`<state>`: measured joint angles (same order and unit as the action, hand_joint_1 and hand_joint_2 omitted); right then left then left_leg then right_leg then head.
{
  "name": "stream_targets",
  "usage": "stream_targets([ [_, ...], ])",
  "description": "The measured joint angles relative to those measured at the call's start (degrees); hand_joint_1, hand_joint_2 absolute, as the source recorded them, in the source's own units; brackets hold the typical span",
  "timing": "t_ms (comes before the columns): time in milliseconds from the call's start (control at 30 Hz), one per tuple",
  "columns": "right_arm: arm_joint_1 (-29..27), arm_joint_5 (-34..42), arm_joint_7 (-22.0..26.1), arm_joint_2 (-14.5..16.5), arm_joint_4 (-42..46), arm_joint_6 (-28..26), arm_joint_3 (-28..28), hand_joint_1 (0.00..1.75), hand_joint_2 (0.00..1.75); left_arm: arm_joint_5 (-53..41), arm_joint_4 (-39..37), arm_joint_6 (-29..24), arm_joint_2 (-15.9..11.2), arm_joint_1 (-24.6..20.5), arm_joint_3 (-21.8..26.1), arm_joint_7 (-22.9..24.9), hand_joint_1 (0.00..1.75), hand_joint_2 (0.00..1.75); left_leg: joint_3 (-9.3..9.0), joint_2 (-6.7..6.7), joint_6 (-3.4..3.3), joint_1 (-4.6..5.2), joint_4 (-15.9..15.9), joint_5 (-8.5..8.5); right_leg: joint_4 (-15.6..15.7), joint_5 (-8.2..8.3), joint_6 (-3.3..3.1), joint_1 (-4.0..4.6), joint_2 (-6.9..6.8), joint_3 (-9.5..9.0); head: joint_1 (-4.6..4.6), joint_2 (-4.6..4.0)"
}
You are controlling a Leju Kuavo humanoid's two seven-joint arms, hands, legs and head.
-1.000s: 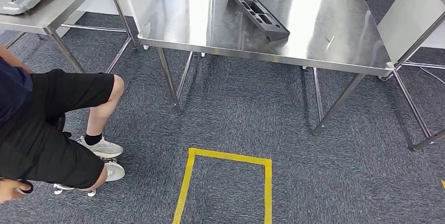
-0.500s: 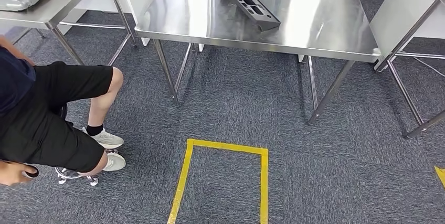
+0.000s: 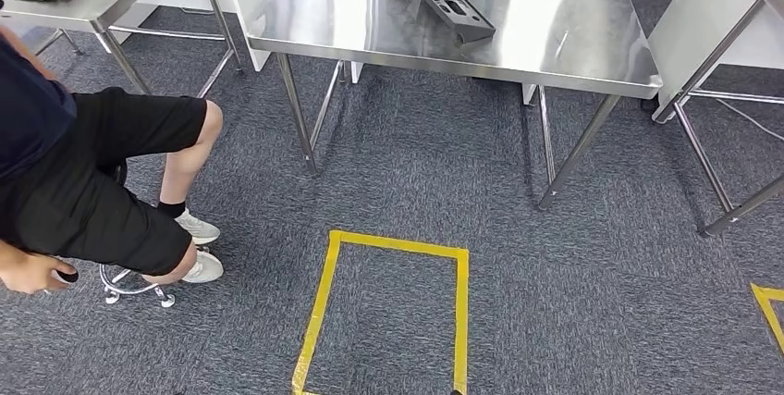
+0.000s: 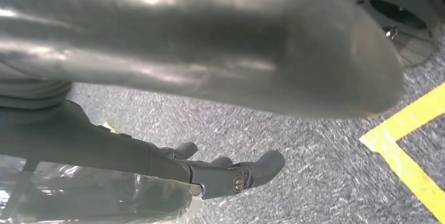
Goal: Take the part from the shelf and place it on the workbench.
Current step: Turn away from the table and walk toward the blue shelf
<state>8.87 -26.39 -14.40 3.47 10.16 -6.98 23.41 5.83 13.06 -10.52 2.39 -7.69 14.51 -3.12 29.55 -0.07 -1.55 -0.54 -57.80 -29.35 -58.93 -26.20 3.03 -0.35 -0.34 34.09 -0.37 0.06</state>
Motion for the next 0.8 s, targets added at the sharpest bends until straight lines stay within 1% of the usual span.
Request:
stream_targets([
  [33,0.0,0.0,0.0,0.0,0.0,0.0,0.0,0.0,0.0,-0.2,0.1,0.1,0.0,-0.1,0.0,0.1,0.0,0.0,0.54,0.14,-0.67,-0.05,0.2,0.63,-1.5,-1.32,0.02,0.01,0.06,0.85,0.09,0.0],
  [67,0.0,0.0,-0.1,-0.1,-0.1,-0.1,0.0,0.0,0.0,-0.4,0.1,0.2,0.1,-0.1,0.0,0.2,0.0,0.0,1.19,0.26,-1.19,-0.09,0.4,1.28,-4.1,-3.38,-0.14,-0.01,0.13,2.01,0.17,0.0],
  [100,0.0,-0.1,-0.1,-0.1,-0.1,-0.1,0.0,0.0,0.0,-0.6,0.2,0.4,0.0,-0.2,0.1,0.3,0.0,0.0,1.98,0.33,-1.42,-0.02,0.4,1.87,-7.7,-5.74,-0.31,-0.04,0.21,3.33,0.25,0.01],
  [133,0.0,-0.1,-0.1,-0.1,-0.1,-0.1,0.0,0.0,0.0,-0.9,0.2,0.5,0.0,-0.2,0.1,0.4,0.0,0.0,2.74,0.41,-1.53,0.0,0.4,2.48,-11.6,-7.73,-0.33,-0.07,0.25,4.46,0.31,0.01],
  [167,0.0,-0.2,-0.1,-0.1,-0.1,-0.1,0.0,0.0,0.0,-1.1,0.2,0.6,0.0,-0.2,0.2,0.5,0.0,0.0,3.49,0.47,-1.51,0.04,0.3,3.06,-14.7,-8.85,-0.09,-0.09,0.27,5.04,0.31,0.01],
  [200,-0.1,-0.2,-0.2,-0.1,-0.1,-0.1,0.0,0.0,0.0,-1.2,0.2,0.7,0.0,-0.2,0.2,0.6,0.0,0.0,4.2,0.52,-1.43,0.04,0.3,3.61,-16.1,-8.93,0.35,-0.14,0.26,4.72,0.31,0.01],
  [233,-0.1,-0.2,-0.2,-0.2,-0.1,-0.1,0.0,0.0,0.0,-1.4,0.2,0.7,0.0,-0.2,0.3,0.6,0.0,0.0,4.87,0.57,-1.31,0.02,0.3,4.17,-15.1,-8.06,0.91,-0.21,0.26,3.29,0.31,0.01],
  [267,0.0,-0.2,-0.2,-0.2,-0.1,-0.1,0.0,0.0,0.0,-1.5,0.2,0.7,0.1,-0.2,0.3,0.7,0.0,0.0,5.47,0.59,-1.15,-0.01,0.3,4.71,-12.0,-6.76,1.4,-0.3,0.26,0.81,0.31,0.01],
  [300,0.0,-0.3,-0.2,-0.3,-0.1,-0.2,0.0,0.0,0.0,-1.7,0.2,0.7,0.1,-0.2,0.4,0.8,0.0,0.0,5.94,0.58,-0.92,-0.03,0.3,5.23,-7.6,-5.72,1.64,-0.38,0.26,-2.4,0.31,0.01],
  [333,0.1,-0.3,-0.3,-0.3,-0.1,-0.2,0.0,0.0,0.0,-1.9,0.3,0.7,0.1,-0.2,0.4,0.8,0.0,0.0,6.35,0.58,-0.62,0.04,0.2,5.72,-2.7,-5.26,1.46,-0.3,0.29,-5.69,0.31,0.0],
  [367,0.2,-0.4,-0.3,-0.3,-0.1,-0.2,0.0,0.0,0.0,-2.2,0.3,0.7,0.1,-0.2,0.5,0.9,0.0,0.0,6.59,0.58,-0.28,0.12,0.3,6.28,0.9,-5.17,1.04,-0.15,0.35,-7.85,0.27,0.0],
  [400,0.3,-0.5,-0.3,-0.3,-0.1,-0.2,0.0,0.0,0.0,-2.5,0.3,0.7,0.1,-0.3,0.6,0.9,0.0,0.0,6.74,0.58,0.05,0.21,0.3,6.81,3.0,-5.33,0.52,0.02,0.41,-9.06,0.27,0.0],
  [433,0.3,-0.6,-0.3,-0.3,-0.1,-0.2,0.0,0.0,0.0,-2.7,0.3,0.7,0.1,-0.3,0.6,0.9,0.0,0.0,6.85,0.58,0.37,0.27,0.4,7.31,3.8,-5.33,-0.01,0.2,0.46,-9.25,0.23,0.0],
  [467,0.2,-0.7,-0.3,-0.3,-0.1,-0.2,0.0,0.0,0.0,-2.8,0.3,0.6,0.1,-0.3,0.7,1.0,0.0,0.0,6.91,0.55,0.69,0.23,0.4,7.68,3.6,-4.99,-0.51,0.07,0.46,-8.75,0.2,0.01],
  [500,0.2,-0.8,-0.3,-0.3,-0.1,-0.2,0.0,0.0,0.0,-2.9,0.3,0.6,0.1,-0.3,0.9,1.0,0.0,0.0,7.15,0.47,0.99,0.12,0.1,7.21,3.6,-4.6,-1.05,-0.13,0.36,-8.47,0.19,0.01],
  [533,0.1,-0.8,-0.3,-0.4,-0.1,-0.2,0.0,0.0,0.0,-3.0,0.3,0.5,0.1,-0.3,1.0,1.1,0.0,0.0,7.59,0.38,1.28,-0.01,-1.1,5.63,3.6,-4.09,-1.73,-0.32,0.24,-8.05,0.15,0.01],
  [567,0.1,-1.0,-0.4,-0.4,-0.1,-0.2,0.0,0.0,0.0,-3.0,0.3,0.5,0.1,-0.3,1.2,1.1,0.0,0.0,8.3,0.28,1.52,-0.13,-3.4,3.1,3.7,-3.53,-2.39,-0.48,0.13,-7.55,0.13,0.01],
  [600,0.1,-1.1,-0.4,-0.4,-0.1,-0.2,0.0,0.0,0.0,-3.1,0.3,0.5,0.2,-0.3,1.3,1.1,0.0,0.0,9.22,0.2,1.71,-0.22,-6.7,-0.01,3.6,-2.96,-2.86,-0.42,0.02,-6.95,0.12,0.0],
  [633,0.1,-1.1,-0.4,-0.4,-0.1,-0.2,0.0,0.0,0.0,-3.1,0.3,0.4,0.2,-0.3,1.4,1.2,0.0,0.0,10.09,0.15,1.87,-0.25,-10.5,-2.71,3.6,-2.38,-3.18,-0.31,-0.02,-6.31,0.1,0.0],
  [667,0.1,-1.2,-0.4,-0.4,-0.2,-0.2,0.0,0.0,0.0,-3.1,0.3,0.4,0.2,-0.3,1.4,1.2,0.0,0.0,10.65,0.12,1.99,-0.26,-13.8,-4.2,3.5,-1.82,-3.27,-0.22,-0.05,-5.65,0.1,0.0],
  [700,0.1,-1.2,-0.3,-0.4,-0.2,-0.2,0.0,0.0,0.0,-3.1,0.3,0.3,0.2,-0.3,1.5,1.1,0.0,0.0,10.62,0.12,2.06,-0.27,-15.8,-4.36,3.3,-1.27,-3.21,-0.18,-0.07,-4.93,0.1,0.0],
  [733,0.1,-1.2,-0.3,-0.4,-0.2,-0.2,0.0,0.0,0.0,-3.1,0.3,0.3,0.2,-0.3,1.5,1.1,0.0,0.0,9.53,0.12,2.09,-0.32,-15.8,-3.29,3.0,-0.78,-3.07,-0.17,-0.08,-4.11,0.09,0.01],
  [767,0.1,-1.3,-0.3,-0.4,-0.2,-0.2,0.0,0.0,0.0,-3.1,0.3,0.3,0.2,-0.3,1.6,1.1,0.0,0.0,7.5,0.13,2.07,-0.4,-13.8,-1.75,2.6,-0.4,-2.87,-0.2,-0.07,-3.29,0.09,0.0],
  [800,0.1,-1.3,-0.3,-0.4,-0.2,-0.2,0.0,0.0,0.0,-3.1,0.3,0.3,0.2,-0.3,1.6,1.1,0.0,0.0,4.67,0.12,2.02,-0.51,-10.2,-0.58,2.1,-0.12,-2.64,-0.23,-0.07,-2.52,0.08,0.0],
])
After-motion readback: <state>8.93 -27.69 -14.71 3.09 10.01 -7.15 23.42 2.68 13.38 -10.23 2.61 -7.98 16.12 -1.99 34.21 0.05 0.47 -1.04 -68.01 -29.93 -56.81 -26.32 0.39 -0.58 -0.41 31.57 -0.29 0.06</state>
